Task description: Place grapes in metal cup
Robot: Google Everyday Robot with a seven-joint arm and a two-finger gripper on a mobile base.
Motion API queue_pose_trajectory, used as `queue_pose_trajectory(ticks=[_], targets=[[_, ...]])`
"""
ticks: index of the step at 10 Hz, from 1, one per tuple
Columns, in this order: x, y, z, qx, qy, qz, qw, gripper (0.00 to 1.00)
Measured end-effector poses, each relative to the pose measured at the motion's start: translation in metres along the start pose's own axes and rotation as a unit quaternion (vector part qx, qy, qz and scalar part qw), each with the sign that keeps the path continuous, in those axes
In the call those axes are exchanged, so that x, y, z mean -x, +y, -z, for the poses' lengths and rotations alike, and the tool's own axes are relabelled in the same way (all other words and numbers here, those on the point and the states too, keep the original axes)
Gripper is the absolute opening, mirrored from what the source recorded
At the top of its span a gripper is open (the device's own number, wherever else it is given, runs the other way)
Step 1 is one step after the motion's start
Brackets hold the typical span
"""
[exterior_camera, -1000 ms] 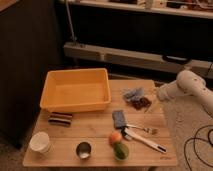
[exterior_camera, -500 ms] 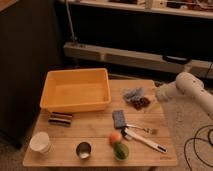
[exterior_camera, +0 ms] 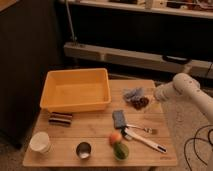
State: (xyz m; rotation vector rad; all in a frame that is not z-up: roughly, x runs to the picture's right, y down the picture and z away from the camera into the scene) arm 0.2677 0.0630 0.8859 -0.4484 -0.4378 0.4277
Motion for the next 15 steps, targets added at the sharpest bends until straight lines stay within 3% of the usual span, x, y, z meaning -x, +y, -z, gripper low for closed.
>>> queue_pose_trajectory(ticks=[4, 8, 10, 13, 15], targets=[[-0.005, -0.013, -0.011, -0.013, 0.013, -0.011, 0.9998, 0.80], [-0.023, -0.011, -0.027, -0.003, 0.026, -0.010, 0.9996, 0.79], [-0.026, -0.010, -0.034, 0.006, 0.030, -0.010, 0.9995, 0.65], [-0.027, -0.009, -0.033, 0.026, 0.042, -0.010, 0.9987, 0.34], [-0.019, -0.011, -0.020, 0.039, 0.027, -0.019, 0.9987, 0.15]])
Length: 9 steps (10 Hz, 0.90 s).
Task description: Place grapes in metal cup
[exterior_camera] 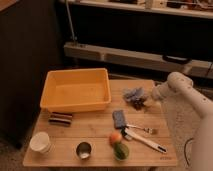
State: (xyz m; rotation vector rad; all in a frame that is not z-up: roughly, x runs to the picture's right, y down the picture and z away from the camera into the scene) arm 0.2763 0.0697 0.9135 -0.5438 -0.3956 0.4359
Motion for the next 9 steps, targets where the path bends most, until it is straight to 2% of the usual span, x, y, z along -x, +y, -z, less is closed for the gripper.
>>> queue_pose_trajectory(ticks=[1, 2, 5, 7, 9], targets=[[0.003, 0.000, 0.015, 0.002, -0.007, -0.002, 1.0000, 0.05], [0.011, -0.001, 0.030, -0.002, -0.016, 0.000, 0.9999, 0.01], [0.043, 0.007, 0.101, -0.016, -0.050, 0.022, 0.9983, 0.00], [0.076, 0.027, 0.146, -0.022, -0.071, 0.068, 0.9949, 0.00], [0.096, 0.055, 0.169, -0.014, -0.081, 0.103, 0.9913, 0.00]])
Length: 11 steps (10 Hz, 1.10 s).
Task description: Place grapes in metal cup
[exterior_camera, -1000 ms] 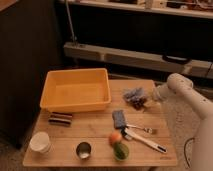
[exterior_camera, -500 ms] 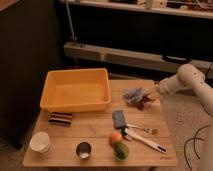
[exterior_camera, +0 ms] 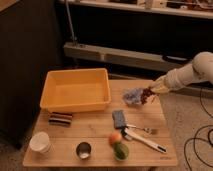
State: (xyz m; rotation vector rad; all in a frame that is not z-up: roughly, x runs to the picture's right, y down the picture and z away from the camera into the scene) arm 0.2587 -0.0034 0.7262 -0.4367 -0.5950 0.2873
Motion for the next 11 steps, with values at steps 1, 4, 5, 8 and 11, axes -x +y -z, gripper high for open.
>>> queue_pose_trajectory(ticks=[1, 4, 5, 8, 11], targets=[[0.017, 0.020, 0.004, 0.009, -0.002, 0.030, 0.9995, 0.00], [0.053, 0.077, -0.004, 0.030, 0.010, 0.122, 0.9921, 0.00], [0.065, 0.100, -0.009, 0.043, 0.010, 0.155, 0.9869, 0.00], [0.111, 0.157, -0.021, 0.086, -0.031, 0.268, 0.9591, 0.00], [0.154, 0.175, -0.018, 0.118, -0.078, 0.344, 0.9283, 0.00]])
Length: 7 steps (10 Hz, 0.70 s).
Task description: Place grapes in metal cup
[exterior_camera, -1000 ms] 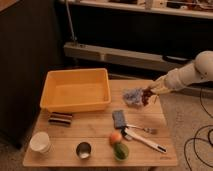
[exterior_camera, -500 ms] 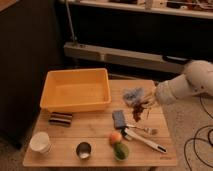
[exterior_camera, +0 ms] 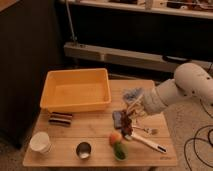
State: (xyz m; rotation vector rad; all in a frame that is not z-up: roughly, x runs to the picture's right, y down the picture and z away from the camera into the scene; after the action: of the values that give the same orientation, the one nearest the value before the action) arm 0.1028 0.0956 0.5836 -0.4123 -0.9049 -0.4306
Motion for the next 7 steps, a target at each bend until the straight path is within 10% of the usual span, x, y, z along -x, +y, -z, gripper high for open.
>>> queue_pose_trajectory(ticks=[3, 7], targets=[[0.032, -0.016, -0.022, 0.029, -0.031, 0.041, 0.9983, 0.00], [0.087, -0.013, -0.074, 0.103, -0.083, 0.086, 0.9875, 0.00]])
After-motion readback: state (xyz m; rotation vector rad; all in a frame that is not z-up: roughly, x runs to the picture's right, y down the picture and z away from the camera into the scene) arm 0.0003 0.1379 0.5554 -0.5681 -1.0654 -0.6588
